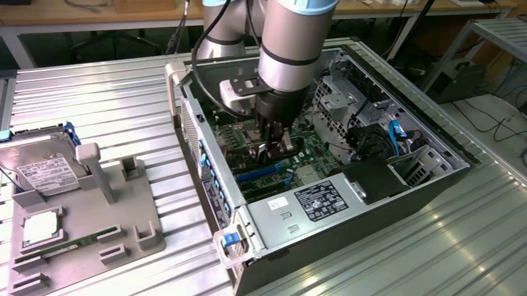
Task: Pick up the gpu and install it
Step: 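Insert the gpu into the slot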
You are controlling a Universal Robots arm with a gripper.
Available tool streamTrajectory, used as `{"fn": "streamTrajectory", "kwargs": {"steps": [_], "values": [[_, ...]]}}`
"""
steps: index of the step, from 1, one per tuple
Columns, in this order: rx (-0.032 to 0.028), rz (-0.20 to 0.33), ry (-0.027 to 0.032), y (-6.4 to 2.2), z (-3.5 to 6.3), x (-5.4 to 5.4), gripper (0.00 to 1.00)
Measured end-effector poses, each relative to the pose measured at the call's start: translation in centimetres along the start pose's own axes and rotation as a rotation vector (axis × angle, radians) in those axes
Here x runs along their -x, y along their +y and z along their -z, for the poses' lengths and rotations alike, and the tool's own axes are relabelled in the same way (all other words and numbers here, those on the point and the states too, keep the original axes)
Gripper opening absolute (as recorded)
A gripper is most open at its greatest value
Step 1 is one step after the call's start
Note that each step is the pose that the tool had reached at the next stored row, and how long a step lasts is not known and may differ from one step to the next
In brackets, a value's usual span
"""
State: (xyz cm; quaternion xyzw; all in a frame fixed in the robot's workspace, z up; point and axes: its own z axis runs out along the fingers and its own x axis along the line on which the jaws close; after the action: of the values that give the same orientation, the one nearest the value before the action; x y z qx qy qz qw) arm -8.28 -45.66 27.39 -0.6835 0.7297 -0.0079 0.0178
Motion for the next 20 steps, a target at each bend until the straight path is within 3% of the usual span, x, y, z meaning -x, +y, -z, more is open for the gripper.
{"fn": "streamTrajectory", "kwargs": {"steps": [10, 12, 14, 20], "values": [[-0.0001, 0.0, -0.0003, 0.35, -0.68, -0.2, 0.29], [0.0, 0.0, -0.0004, 0.67, -1.19, -0.2, 0.29], [0.0007, 0.0, -0.0027, 1.01, -2.37, -0.3, 0.29], [0.0008, 0.0, -0.0022, 0.74, -2.6, -0.2, 0.29]]}}
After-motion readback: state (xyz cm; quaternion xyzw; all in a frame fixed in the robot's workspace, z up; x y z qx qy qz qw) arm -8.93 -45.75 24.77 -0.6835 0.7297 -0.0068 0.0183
